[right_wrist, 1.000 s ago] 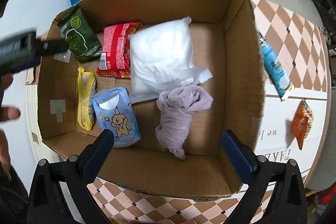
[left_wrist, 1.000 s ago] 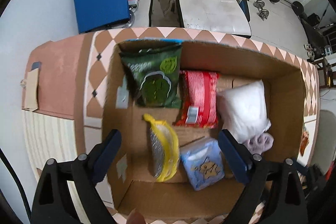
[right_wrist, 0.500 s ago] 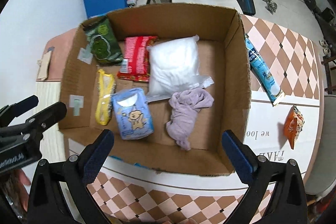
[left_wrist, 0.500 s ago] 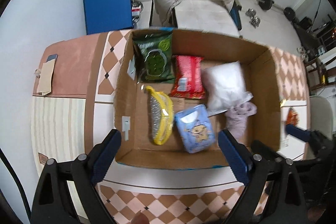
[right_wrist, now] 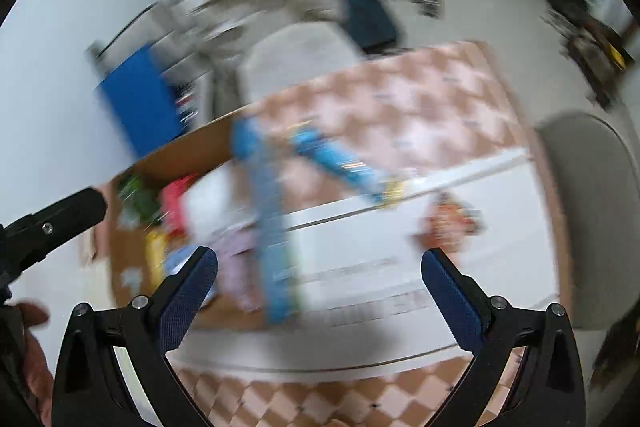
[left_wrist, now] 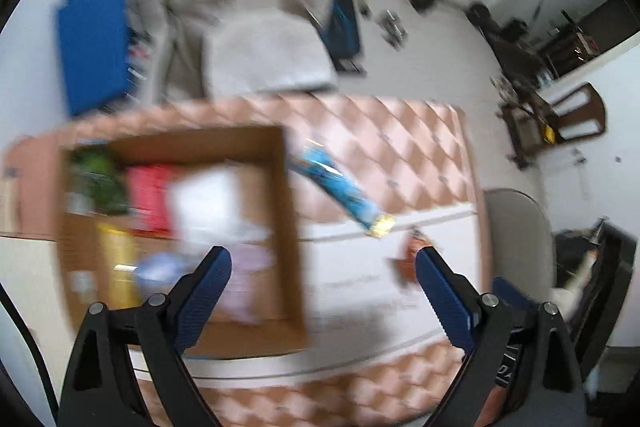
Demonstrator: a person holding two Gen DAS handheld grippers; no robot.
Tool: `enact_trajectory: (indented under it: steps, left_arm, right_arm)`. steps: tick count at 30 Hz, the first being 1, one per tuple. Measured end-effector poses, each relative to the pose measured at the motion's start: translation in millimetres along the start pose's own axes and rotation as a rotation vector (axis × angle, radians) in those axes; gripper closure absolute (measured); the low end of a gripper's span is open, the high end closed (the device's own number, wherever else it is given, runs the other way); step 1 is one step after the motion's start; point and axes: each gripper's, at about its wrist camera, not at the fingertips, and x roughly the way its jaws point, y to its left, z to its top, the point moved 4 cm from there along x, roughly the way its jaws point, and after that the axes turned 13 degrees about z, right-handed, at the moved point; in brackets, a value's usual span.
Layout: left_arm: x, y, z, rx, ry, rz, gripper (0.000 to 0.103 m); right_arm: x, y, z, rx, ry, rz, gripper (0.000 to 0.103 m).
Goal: Organize soft objects
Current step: 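Grasp the blue tube with the left tool while the right tool grasps the orange-red snack bag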
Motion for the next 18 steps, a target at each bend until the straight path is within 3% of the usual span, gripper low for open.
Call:
enact_trajectory:
  steps: [3, 8, 18]
  left_arm:
    - [53, -39, 17, -0.008, 0.101, 0.022, 0.009]
    - [132, -78, 26, -0.038, 0.259, 0.064, 0.009]
    - [215, -92, 44, -0.083, 0.408, 0.135, 0.009]
  right_arm:
    - [10, -69, 14, 0.168, 0.007, -0.005, 0.000]
    - [50, -137, 15, 0.344, 0.064, 0.001, 0.001]
    - [113, -180, 11, 0.437, 0.157, -0.003, 0.005]
